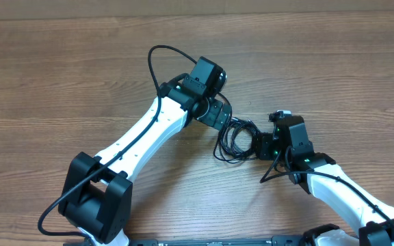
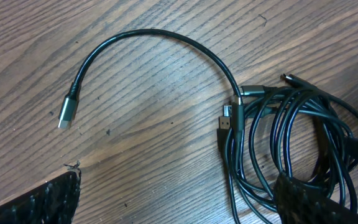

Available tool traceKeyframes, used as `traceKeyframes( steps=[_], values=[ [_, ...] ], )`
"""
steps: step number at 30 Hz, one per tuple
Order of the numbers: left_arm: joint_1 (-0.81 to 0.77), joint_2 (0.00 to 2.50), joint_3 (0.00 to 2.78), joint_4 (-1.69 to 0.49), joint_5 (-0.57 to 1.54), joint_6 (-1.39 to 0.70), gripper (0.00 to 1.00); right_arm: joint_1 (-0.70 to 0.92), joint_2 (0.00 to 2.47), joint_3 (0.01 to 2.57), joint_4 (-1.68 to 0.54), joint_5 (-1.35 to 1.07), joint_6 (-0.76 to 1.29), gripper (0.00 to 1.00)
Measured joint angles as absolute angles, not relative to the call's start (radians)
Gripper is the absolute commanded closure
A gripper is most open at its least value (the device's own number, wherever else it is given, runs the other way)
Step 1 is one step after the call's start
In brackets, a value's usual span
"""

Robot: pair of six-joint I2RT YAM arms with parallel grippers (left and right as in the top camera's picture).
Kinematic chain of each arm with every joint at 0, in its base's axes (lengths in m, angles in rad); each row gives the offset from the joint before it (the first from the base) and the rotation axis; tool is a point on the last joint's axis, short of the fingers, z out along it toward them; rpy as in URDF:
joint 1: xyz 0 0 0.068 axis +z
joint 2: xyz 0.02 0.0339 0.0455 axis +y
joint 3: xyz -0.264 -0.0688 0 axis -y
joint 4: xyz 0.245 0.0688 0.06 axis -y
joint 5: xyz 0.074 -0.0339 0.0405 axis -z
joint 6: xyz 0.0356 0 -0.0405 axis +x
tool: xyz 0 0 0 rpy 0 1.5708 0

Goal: Untangle cables

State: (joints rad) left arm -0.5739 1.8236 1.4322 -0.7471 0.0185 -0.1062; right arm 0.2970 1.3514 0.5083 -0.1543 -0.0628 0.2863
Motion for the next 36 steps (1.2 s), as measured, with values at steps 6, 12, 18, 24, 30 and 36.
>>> traceKeyframes(
  steps=[6, 12, 18, 24, 30, 36],
  values=[
    [-0.574, 1.824, 1.432, -0.747, 0.019, -0.106, 0.0, 0.297, 1.351, 0.508, -0.143, -0.063, 0.287, 0.54],
    [-0.574, 1.824, 1.432, -0.748, 0.019, -0.106, 0.0, 0.297, 1.352, 0.508, -0.142, -0.064, 0.286, 0.55],
    [-0.574, 1.824, 1.432, -0.747, 0.019, -0.106, 0.0, 0.297, 1.4, 0.508, -0.126, -0.081, 0.282, 0.63],
    [-0.574, 1.824, 1.432, -0.748, 0.019, -0.106, 0.0, 0.297, 1.437, 0.508, -0.113, -0.117, 0.283, 0.72],
    [-0.574, 1.824, 1.432, -0.748, 0.019, -0.106, 0.0, 0.297, 1.437, 0.508, -0.11, -0.125, 0.283, 0.89],
    [-0.574, 1.824, 1.432, -0.748, 0.019, -0.106, 0.01, 0.297, 1.437, 0.508, -0.1, -0.124, 0.283, 0.96]
  ],
)
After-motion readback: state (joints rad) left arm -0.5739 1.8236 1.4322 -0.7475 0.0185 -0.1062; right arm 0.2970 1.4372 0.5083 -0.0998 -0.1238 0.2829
